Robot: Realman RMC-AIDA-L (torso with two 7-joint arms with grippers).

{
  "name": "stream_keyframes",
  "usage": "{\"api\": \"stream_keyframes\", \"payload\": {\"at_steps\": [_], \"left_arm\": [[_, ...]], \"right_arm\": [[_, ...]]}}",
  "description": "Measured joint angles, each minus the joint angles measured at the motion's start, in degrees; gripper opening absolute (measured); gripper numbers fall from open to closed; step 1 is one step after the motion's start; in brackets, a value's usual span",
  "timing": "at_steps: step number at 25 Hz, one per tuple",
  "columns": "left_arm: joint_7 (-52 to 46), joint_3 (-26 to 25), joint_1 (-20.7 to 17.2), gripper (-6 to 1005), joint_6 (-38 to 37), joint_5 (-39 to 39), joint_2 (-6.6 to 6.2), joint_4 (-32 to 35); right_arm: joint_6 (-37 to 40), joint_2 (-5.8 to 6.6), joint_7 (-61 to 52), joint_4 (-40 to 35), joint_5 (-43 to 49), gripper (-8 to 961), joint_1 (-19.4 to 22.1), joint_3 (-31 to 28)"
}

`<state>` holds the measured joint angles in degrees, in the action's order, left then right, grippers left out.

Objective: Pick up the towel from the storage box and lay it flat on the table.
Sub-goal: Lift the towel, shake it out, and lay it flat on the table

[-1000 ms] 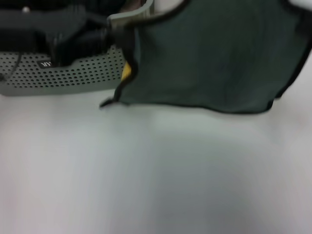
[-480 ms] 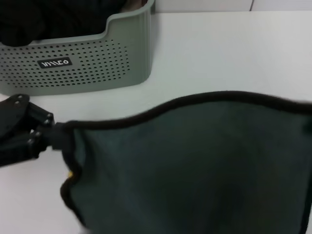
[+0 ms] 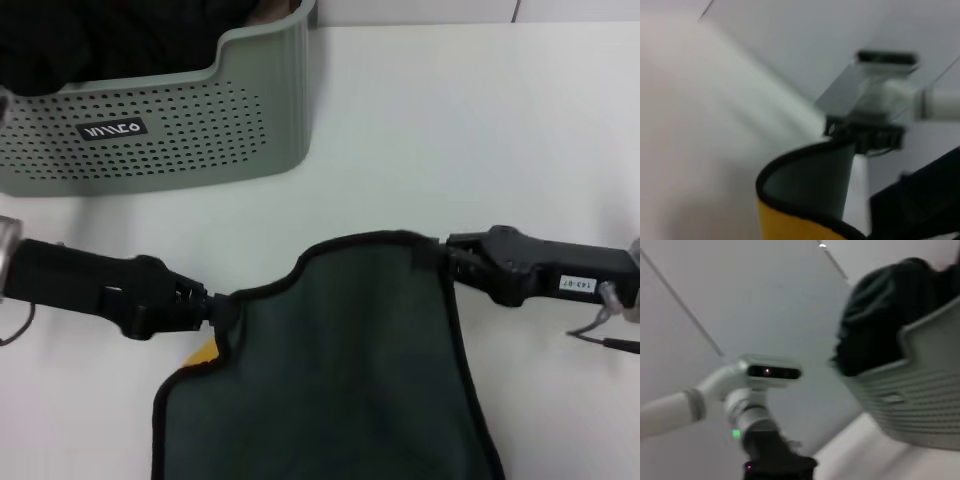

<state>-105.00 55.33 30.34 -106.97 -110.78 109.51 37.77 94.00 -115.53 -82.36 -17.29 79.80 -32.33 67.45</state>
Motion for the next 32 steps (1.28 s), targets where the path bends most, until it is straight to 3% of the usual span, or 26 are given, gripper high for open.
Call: {"api": "stream_keyframes", "payload": {"at_steps": [4, 10, 16, 24, 32], "left_arm": [[-1.2, -1.5, 0.5, 87, 5.3, -2.6, 0.39, 0.2], [-2.2, -8.2, 1.2, 89, 10.7, -3.3, 0.59, 0.8], [-3.1, -7.4, 4.3, 92, 13.1, -5.9, 0.84, -1.0], [-3.4, -7.4, 5.7, 96, 19.5, -8.2, 1.83, -1.5], [-3.2, -7.4, 5.7, 100, 23.8, -8.8, 2.57, -1.3]], "right_arm": [[-3.9, 0.34, -0.3, -2.3, -0.1, 5, 1.1, -0.3], [-8.3, 1.85, 0.0, -7.2, -0.3, 5, 3.1, -1.8], [-9.5, 3.15, -0.8, -7.7, 0.5, 6, 1.4, -2.3], [-14.9, 3.82, -1.2, -8.3, 3.3, 13, -0.6, -2.1], [-20.1, 3.14, -4.6, -8.8, 9.8, 27, -4.5, -2.1]]}}
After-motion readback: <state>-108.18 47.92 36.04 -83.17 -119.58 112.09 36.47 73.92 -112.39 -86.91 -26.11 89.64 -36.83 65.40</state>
